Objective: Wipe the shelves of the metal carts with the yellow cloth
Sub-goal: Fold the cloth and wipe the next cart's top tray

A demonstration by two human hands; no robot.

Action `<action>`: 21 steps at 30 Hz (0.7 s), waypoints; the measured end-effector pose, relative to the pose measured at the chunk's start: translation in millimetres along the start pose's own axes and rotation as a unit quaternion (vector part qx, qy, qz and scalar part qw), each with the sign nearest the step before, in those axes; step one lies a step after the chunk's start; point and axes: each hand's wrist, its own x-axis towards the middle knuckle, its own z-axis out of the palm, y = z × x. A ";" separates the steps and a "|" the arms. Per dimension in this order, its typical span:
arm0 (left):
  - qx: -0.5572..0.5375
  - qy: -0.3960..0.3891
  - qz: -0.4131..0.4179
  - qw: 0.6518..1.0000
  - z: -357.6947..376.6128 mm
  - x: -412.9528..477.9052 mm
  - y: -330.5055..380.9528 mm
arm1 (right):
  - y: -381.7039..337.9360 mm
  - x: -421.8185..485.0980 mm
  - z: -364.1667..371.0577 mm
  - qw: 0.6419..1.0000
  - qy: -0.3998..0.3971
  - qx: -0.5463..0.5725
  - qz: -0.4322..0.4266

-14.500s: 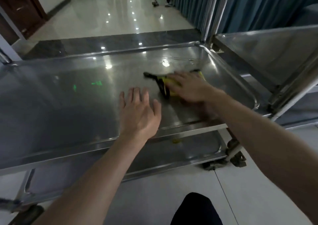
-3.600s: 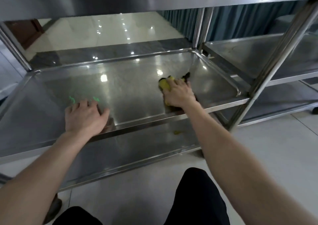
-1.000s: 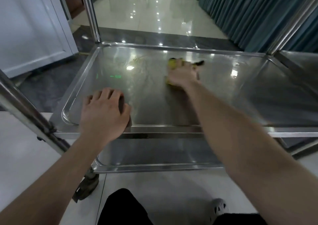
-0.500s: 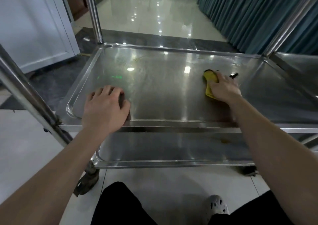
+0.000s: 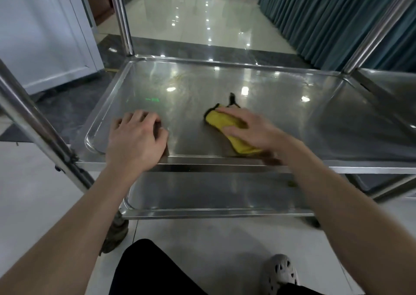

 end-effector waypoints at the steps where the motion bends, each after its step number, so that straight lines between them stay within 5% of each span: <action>1: -0.001 -0.002 -0.002 1.000 -0.7 -0.5 0.4 | 21.2 -7.3 -14.6 0.998 0.036 -0.021 0.056; 4: -0.006 -0.002 -0.007 1.000 -1.2 -0.4 2.1 | 59.4 -7.7 -29.9 0.957 0.145 -0.104 0.227; 7: -0.007 -0.005 -0.015 1.000 -1.1 0.6 2.2 | 15.8 21.5 17.8 0.940 0.149 -0.154 0.264; 12: -0.025 0.011 -0.030 0.999 -2.9 -0.7 1.4 | -96.9 37.3 94.0 0.987 0.046 -0.141 -0.057; 14: -0.035 0.031 -0.038 0.998 -4.2 -2.1 2.2 | -84.5 20.3 70.1 0.993 -0.011 -0.067 -0.092; 17: -0.069 0.059 -0.059 0.994 -8.2 -3.6 4.0 | -29.1 -11.5 21.8 0.999 -0.042 -0.018 -0.007; 21: -0.138 0.052 -0.051 0.988 -21.2 -12.1 3.3 | 9.6 -9.1 19.9 0.964 0.147 -0.123 0.186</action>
